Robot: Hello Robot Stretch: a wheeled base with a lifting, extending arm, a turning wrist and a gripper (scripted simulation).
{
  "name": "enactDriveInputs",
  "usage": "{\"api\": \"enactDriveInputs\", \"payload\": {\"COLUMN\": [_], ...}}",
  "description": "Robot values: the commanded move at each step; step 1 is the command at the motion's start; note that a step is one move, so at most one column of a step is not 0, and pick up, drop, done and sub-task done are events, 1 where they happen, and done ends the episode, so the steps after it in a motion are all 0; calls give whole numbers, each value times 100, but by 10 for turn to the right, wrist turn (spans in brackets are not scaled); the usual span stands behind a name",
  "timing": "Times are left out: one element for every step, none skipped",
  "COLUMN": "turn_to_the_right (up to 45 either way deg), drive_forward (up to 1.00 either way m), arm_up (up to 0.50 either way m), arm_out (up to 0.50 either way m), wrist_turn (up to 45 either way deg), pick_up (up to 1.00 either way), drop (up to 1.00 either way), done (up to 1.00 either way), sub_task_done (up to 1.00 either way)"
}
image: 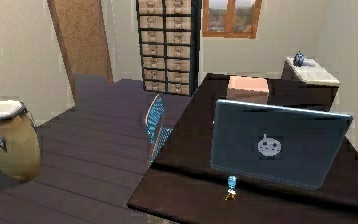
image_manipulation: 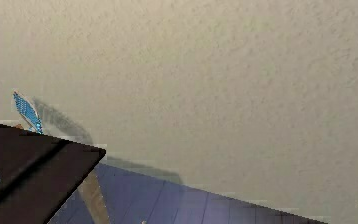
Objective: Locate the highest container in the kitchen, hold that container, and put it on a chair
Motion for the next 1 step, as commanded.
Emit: {"api": "enactDriveInputs", "payload": {"turn_to_the_right": [0], "drive_forward": [0], "arm_up": [0], "arm_out": [-2], "wrist_turn": [0], "pick_up": [0], "drop": [0], "done": [0], "sub_task_done": [0]}}
